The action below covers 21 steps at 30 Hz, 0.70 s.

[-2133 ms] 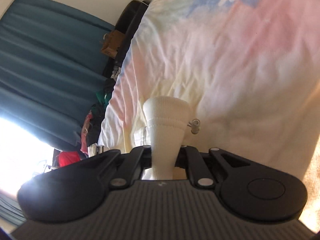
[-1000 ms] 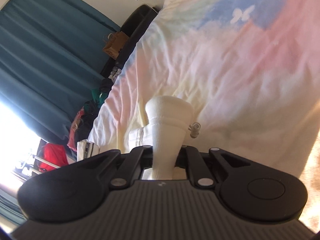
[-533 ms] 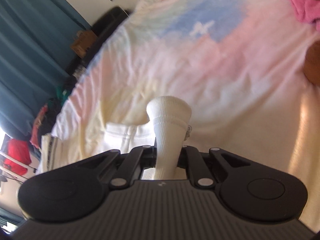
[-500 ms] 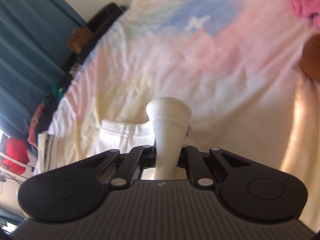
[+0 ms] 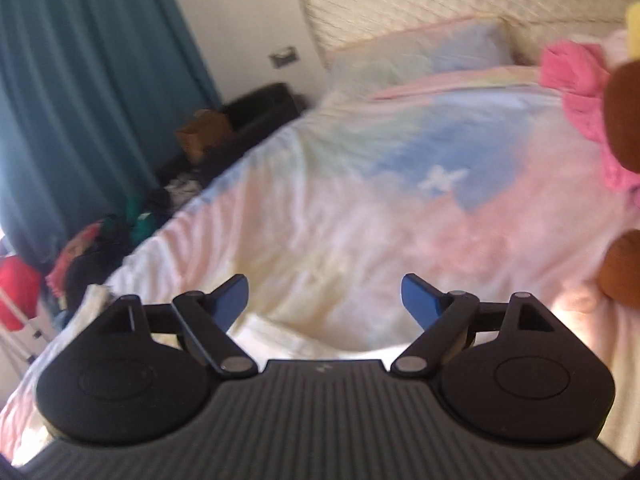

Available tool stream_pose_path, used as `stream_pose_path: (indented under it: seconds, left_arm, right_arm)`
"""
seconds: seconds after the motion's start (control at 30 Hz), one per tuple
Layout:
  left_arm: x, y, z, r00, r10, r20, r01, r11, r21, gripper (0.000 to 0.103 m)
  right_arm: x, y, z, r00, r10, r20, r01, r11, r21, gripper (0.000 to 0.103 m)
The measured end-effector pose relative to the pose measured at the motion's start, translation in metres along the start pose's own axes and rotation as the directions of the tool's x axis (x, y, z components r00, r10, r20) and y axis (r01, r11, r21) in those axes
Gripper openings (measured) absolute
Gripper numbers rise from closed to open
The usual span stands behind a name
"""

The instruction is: Fold clothes

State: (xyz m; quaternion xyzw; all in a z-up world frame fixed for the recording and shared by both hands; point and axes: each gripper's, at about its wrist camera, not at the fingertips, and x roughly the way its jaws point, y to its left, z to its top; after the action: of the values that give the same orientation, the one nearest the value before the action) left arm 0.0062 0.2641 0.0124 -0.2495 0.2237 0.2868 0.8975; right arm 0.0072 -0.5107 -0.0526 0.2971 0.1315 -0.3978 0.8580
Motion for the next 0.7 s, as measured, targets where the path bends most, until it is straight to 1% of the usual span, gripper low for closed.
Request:
stream_pose_path:
  seconds: [0.03, 0.13, 0.2, 0.27, 0.3, 0.33, 0.37, 0.4, 0.43, 0.47, 0.53, 0.57, 0.63, 0.67, 0.7]
  left_arm:
    - [-0.005, -0.01, -0.003, 1.0, -0.011, 0.023, 0.01, 0.999, 0.035, 0.098]
    - [-0.023, -0.044, -0.016, 0.995, -0.056, 0.084, 0.044, 0.99, 0.134, 0.1]
    - [-0.029, -0.068, -0.03, 0.988, -0.127, 0.09, 0.107, 0.974, 0.202, 0.101]
    - [-0.034, -0.1, -0.051, 0.977, -0.203, 0.067, 0.177, 0.943, 0.282, 0.101]
    - [-0.035, -0.118, -0.064, 0.971, -0.237, 0.043, 0.21, 0.921, 0.329, 0.101]
    - [-0.034, -0.137, -0.079, 0.963, -0.271, 0.004, 0.25, 0.892, 0.377, 0.101]
    - [-0.031, -0.157, -0.093, 0.949, -0.311, -0.058, 0.306, 0.853, 0.423, 0.101]
    - [-0.029, -0.177, -0.109, 0.929, -0.35, -0.123, 0.366, 0.809, 0.46, 0.101]
    - [-0.028, -0.199, -0.126, 0.907, -0.385, -0.173, 0.418, 0.763, 0.493, 0.101]
    - [-0.027, -0.219, -0.142, 0.882, -0.42, -0.214, 0.466, 0.711, 0.527, 0.101]
    - [-0.026, -0.261, -0.17, 0.842, -0.468, -0.268, 0.528, 0.612, 0.588, 0.101]
    - [-0.023, -0.286, -0.186, 0.822, -0.491, -0.287, 0.551, 0.563, 0.615, 0.101]
    - [-0.016, -0.336, -0.218, 0.781, -0.531, -0.329, 0.592, 0.46, 0.662, 0.101]
    - [-0.012, -0.357, -0.235, 0.763, -0.547, -0.344, 0.606, 0.42, 0.675, 0.102]
    - [-0.006, -0.381, -0.254, 0.754, -0.554, -0.353, 0.609, 0.387, 0.692, 0.102]
  right_arm:
    - [-0.003, 0.008, -0.001, 0.999, 0.039, -0.005, -0.039, 0.999, -0.023, 0.085]
    - [-0.018, 0.034, -0.006, 0.99, 0.142, -0.017, -0.143, 0.983, -0.113, 0.085]
    - [-0.028, 0.051, -0.011, 0.975, 0.219, -0.046, -0.223, 0.962, -0.156, 0.086]
    - [-0.036, 0.064, -0.016, 0.952, 0.295, -0.084, -0.305, 0.936, -0.175, 0.085]
    - [-0.039, 0.068, -0.018, 0.942, 0.32, -0.097, -0.333, 0.925, -0.182, 0.085]
    - [-0.043, 0.073, -0.022, 0.935, 0.338, -0.108, -0.353, 0.916, -0.188, 0.085]
    - [-0.047, 0.079, -0.026, 0.927, 0.355, -0.12, -0.372, 0.908, -0.193, 0.085]
    - [-0.051, 0.084, -0.031, 0.921, 0.367, -0.129, -0.386, 0.904, -0.186, 0.085]
    - [-0.053, 0.087, -0.035, 0.917, 0.374, -0.137, -0.394, 0.903, -0.173, 0.085]
    - [-0.054, 0.09, -0.038, 0.913, 0.381, -0.146, -0.402, 0.902, -0.161, 0.085]
    - [-0.055, 0.097, -0.046, 0.906, 0.394, -0.155, -0.416, 0.896, -0.155, 0.085]
    - [-0.055, 0.101, -0.052, 0.905, 0.399, -0.146, -0.42, 0.892, -0.167, 0.085]
    - [-0.051, 0.11, -0.059, 0.913, 0.387, -0.129, -0.406, 0.892, -0.198, 0.085]
    - [-0.048, 0.114, -0.062, 0.917, 0.382, -0.12, -0.399, 0.892, -0.212, 0.085]
    - [-0.044, 0.115, -0.063, 0.921, 0.374, -0.108, -0.389, 0.897, -0.211, 0.085]
